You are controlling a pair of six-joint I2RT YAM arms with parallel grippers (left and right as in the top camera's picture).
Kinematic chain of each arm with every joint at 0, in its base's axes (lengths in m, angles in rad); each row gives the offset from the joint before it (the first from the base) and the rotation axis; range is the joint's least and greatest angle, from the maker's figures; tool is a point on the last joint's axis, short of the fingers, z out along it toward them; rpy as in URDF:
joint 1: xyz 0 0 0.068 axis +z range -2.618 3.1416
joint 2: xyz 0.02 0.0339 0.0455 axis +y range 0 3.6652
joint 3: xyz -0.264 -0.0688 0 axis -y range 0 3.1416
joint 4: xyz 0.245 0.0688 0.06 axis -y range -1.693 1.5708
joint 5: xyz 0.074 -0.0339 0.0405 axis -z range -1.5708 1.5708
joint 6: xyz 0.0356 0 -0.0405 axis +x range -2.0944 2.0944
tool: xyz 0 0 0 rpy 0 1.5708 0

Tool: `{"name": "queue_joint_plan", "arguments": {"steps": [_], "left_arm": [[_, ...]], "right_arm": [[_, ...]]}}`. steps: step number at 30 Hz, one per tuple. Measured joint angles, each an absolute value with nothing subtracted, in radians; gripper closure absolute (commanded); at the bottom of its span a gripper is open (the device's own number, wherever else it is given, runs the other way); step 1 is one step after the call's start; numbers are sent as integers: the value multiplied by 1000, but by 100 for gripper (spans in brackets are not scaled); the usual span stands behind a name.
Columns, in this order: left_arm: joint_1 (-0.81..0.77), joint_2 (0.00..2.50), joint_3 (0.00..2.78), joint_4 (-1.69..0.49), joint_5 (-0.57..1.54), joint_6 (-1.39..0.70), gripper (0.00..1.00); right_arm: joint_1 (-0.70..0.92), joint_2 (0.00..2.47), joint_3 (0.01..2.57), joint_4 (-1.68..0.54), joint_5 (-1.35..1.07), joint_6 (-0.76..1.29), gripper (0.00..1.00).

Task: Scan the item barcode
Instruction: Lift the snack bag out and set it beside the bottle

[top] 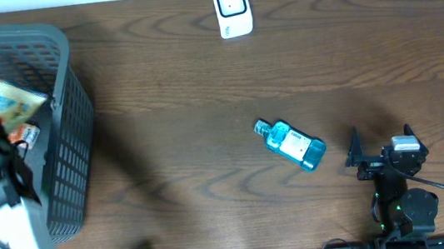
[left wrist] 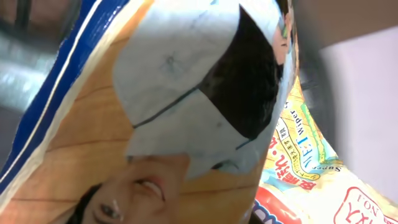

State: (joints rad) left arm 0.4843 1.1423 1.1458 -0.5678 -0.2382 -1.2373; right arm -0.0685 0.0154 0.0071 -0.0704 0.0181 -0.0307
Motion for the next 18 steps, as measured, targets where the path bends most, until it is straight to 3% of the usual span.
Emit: {"name": "queue_joint_plan", "arguments": {"steps": [6, 10, 13, 18], "left_arm": [[484, 975, 1146, -411, -284, -1182, 93], [484, 893, 1146, -256, -175, -1059, 92], [487, 856, 1145, -124, 61, -931, 93], [486, 857, 1147, 54, 712, -706, 93]], "right_arm": [[-68, 15, 7, -70, 18, -31, 1], [-68, 15, 7, -70, 18, -31, 1], [-68, 15, 7, -70, 18, -31, 1], [-68, 16, 7, -70, 18, -31, 1]]}}
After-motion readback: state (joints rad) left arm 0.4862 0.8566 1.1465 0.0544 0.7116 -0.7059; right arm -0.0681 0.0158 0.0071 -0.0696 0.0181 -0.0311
